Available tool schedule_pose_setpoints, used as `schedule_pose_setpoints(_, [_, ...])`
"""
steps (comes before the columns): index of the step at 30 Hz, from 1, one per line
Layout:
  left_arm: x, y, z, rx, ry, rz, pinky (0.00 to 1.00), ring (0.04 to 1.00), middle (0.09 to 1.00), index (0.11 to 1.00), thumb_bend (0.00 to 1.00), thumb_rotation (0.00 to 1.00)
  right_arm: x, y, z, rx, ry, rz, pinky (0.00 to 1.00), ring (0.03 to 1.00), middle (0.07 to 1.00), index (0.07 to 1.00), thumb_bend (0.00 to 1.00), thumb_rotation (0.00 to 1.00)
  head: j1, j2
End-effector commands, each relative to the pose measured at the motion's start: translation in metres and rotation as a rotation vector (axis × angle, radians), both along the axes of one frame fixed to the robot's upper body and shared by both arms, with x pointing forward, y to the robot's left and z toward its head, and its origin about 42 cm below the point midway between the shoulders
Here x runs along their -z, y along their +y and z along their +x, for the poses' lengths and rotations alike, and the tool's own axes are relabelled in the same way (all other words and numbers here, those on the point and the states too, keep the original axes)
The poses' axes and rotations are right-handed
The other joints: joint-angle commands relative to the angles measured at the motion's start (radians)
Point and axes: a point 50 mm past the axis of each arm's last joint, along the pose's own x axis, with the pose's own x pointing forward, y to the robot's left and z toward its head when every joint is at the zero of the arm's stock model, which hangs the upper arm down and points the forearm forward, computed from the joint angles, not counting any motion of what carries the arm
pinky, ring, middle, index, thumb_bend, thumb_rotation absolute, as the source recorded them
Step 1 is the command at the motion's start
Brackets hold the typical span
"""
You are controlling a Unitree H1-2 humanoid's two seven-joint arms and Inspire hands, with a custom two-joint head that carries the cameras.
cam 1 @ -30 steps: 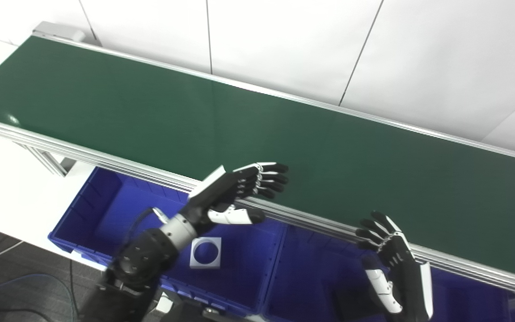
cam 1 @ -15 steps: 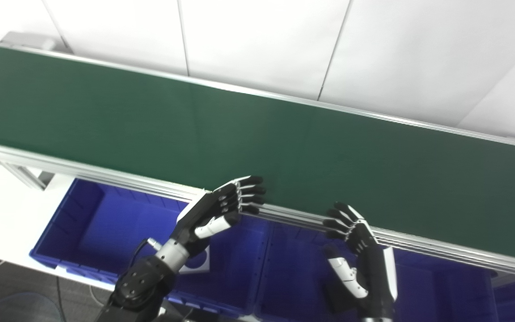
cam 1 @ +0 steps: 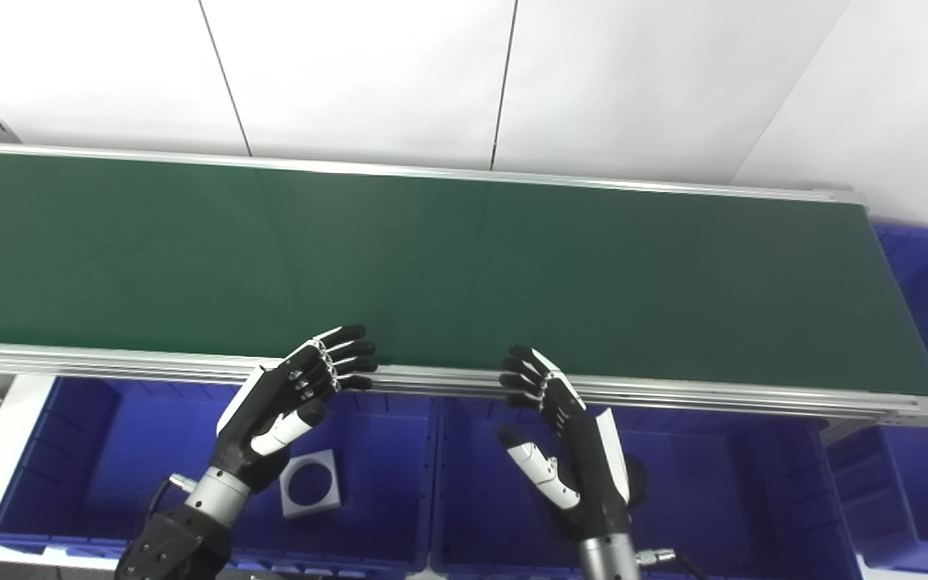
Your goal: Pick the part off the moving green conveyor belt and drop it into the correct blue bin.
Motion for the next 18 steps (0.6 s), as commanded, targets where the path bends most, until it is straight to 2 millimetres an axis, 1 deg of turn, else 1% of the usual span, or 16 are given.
schedule_pose_setpoints(1, [-0.009,0.009,0.008,0.004,-0.058,0.005,0.71,0.746,0.783,0.816,0.88,0.56,-0.008,0.01,0.008,-0.003,-0.059,0.025,0.69,0.775,0.816,0.86,0.65,0.79,0.001,0.001])
schedule_pose_setpoints(6, [-0.008,0.012,0.007,-0.017,-0.071,0.042,0.69,0.736,0.777,0.811,0.91,0.58,-0.007,0.008,0.009,-0.002,-0.06,0.013,0.68,0.78,0.822,0.864,0.66,0.82,0.038,0.011])
schedule_pose_setpoints(9, [-0.009,0.012,0.005,-0.02,-0.077,0.034,0.69,0.734,0.772,0.807,0.92,0.56,-0.008,0.006,0.008,0.001,-0.065,0.008,0.68,0.778,0.819,0.861,0.67,0.83,0.055,0.016])
schedule_pose_setpoints(14, [-0.013,0.007,0.002,-0.031,-0.094,0.029,0.7,0.737,0.771,0.804,0.92,0.55,-0.011,0.0,0.006,0.008,-0.061,0.009,0.68,0.779,0.82,0.859,0.67,0.83,0.082,0.022])
schedule_pose_setpoints(18, [-0.018,-0.001,-0.002,-0.032,-0.114,0.024,0.71,0.745,0.777,0.81,0.93,0.57,-0.013,-0.007,0.004,0.016,-0.061,0.013,0.68,0.778,0.819,0.858,0.66,0.83,0.106,0.024])
